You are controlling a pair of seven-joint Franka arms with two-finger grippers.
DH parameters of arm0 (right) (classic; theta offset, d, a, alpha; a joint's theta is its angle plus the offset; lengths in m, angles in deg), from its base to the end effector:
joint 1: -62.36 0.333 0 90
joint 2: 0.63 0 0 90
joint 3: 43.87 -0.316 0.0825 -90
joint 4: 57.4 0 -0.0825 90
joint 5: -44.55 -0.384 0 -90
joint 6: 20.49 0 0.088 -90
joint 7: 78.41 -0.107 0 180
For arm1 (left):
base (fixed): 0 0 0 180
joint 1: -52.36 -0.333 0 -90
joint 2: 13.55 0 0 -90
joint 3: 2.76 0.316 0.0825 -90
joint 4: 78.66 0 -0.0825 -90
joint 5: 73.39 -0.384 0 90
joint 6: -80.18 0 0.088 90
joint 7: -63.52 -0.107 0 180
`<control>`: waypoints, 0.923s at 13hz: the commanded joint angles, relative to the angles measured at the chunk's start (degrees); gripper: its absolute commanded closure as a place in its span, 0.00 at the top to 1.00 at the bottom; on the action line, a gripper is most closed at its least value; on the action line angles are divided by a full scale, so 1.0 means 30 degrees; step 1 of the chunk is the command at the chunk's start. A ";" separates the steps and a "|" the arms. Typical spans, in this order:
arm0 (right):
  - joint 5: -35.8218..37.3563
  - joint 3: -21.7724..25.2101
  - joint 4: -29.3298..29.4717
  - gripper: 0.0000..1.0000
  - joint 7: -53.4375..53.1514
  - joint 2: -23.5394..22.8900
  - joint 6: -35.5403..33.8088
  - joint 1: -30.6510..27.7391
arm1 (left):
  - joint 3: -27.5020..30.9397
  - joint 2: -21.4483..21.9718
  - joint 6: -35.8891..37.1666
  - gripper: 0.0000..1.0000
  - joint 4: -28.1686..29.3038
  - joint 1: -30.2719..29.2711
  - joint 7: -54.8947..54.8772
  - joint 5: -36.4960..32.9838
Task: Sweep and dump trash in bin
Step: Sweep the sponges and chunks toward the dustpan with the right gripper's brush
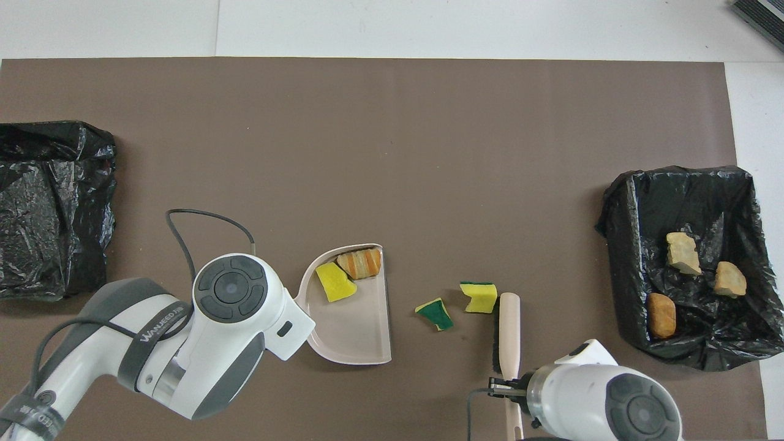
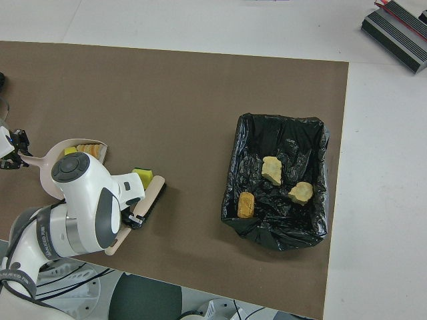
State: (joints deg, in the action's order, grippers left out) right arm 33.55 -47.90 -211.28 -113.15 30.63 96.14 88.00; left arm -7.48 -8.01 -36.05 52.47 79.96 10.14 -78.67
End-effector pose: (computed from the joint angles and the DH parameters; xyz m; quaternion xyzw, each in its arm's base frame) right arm 0.3008 0.1821 0.3929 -0.9918 0.0974 0.0783 0.0280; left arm 0.4096 -0.2531 0.3793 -0.7140 0.6940 0.0883 0.0278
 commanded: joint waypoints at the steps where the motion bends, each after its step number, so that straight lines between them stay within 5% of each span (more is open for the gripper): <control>1: 0.0417 -0.0180 -0.0561 0.00 -0.1983 0.0364 0.1167 0.1205 | 0.0196 0.0497 -0.0776 0.00 0.0704 0.0700 0.1153 0.0031; 6: 0.0358 -0.0238 0.0552 0.00 -0.2103 -0.1624 0.2454 0.2200 | 0.0166 0.0059 -0.2208 0.00 0.0675 0.0758 0.2761 0.0206; 9: 0.0358 -0.0385 0.1834 0.00 -0.3126 -0.5018 0.5152 0.3518 | 0.0166 -0.0265 -0.2856 0.00 0.0617 0.1227 0.3321 0.0236; 12: 0.0066 -0.0531 0.5462 0.00 -0.3861 -0.8153 0.5332 0.4338 | 0.0166 -0.0294 -0.2857 0.00 0.0588 0.1257 0.3410 0.0265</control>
State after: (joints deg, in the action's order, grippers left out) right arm 33.55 -49.13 -203.49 -122.81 14.10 112.54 99.71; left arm -7.79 -9.64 -43.14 53.44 82.72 19.66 -78.55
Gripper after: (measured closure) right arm 0.749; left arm 0.687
